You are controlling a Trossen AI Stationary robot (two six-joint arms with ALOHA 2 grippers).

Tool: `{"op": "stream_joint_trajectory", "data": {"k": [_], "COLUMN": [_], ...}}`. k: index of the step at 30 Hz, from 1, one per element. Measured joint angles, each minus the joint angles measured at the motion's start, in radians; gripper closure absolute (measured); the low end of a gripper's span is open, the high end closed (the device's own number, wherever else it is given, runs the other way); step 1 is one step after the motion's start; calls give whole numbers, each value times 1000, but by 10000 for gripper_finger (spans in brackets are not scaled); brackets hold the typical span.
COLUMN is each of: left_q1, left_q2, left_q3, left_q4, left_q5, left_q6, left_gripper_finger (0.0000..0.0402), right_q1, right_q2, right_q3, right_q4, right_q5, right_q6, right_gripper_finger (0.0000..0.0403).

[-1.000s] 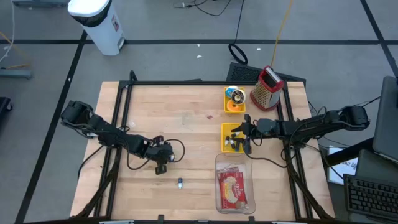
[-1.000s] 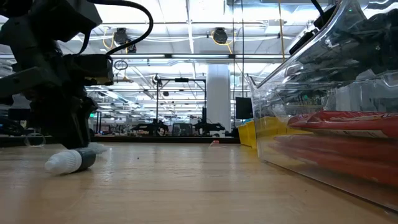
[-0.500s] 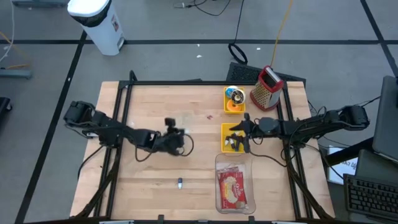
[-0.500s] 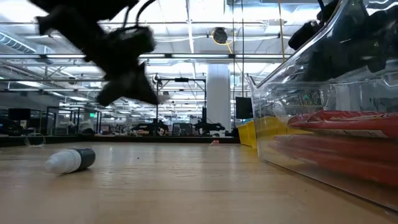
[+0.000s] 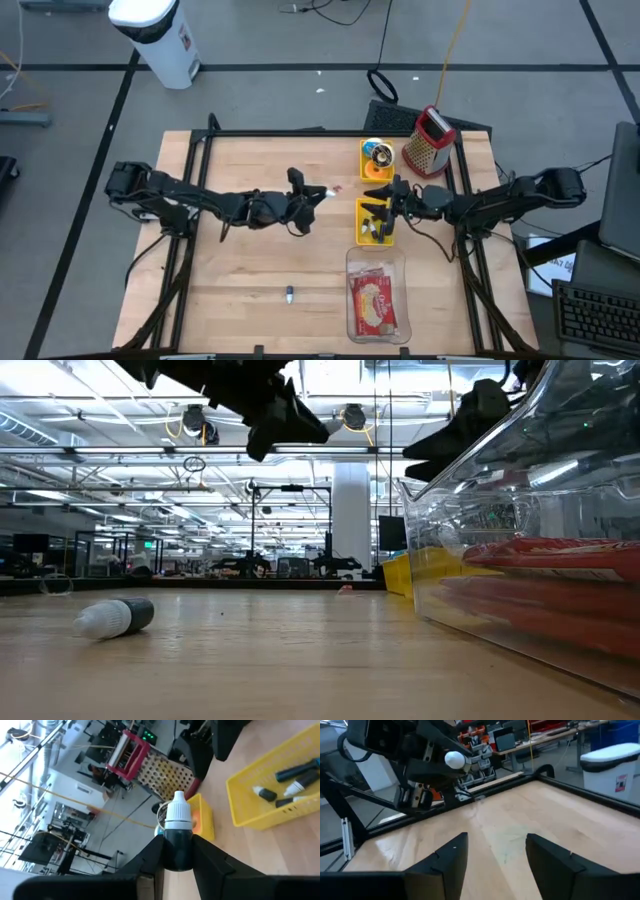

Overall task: Pick & Place Food Item
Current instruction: Put the green food coloring bottle into the bottom yellow bin

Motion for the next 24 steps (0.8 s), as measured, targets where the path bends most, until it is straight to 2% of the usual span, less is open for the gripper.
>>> {"op": "stream_joint_trajectory", "data": {"k": [5, 8, 11, 16, 24], "left_q1": [-3, -23, -32, -32, -25], "left_q2": [52, 121, 186, 249, 251], "left_q3": [1, 26, 72, 133, 145], "left_q4": [-1, 1, 4, 3, 7], "left_q5": [19, -52, -129, -139, -148], "left_q6": [50, 126, 172, 191, 178], "left_gripper_finger": [317, 317, 317, 317, 316], "right_q1": [-10, -19, -29, -29, -30], "right_q2": [81, 134, 186, 264, 297], "right_q3": [75, 129, 179, 234, 253], "right_q4": [2, 0, 4, 3, 26], "right_q5": [-7, -11, -60, -87, -57], "right_q6": [24, 25, 29, 36, 40], "right_gripper_finger": [177, 157, 145, 140, 160]}}
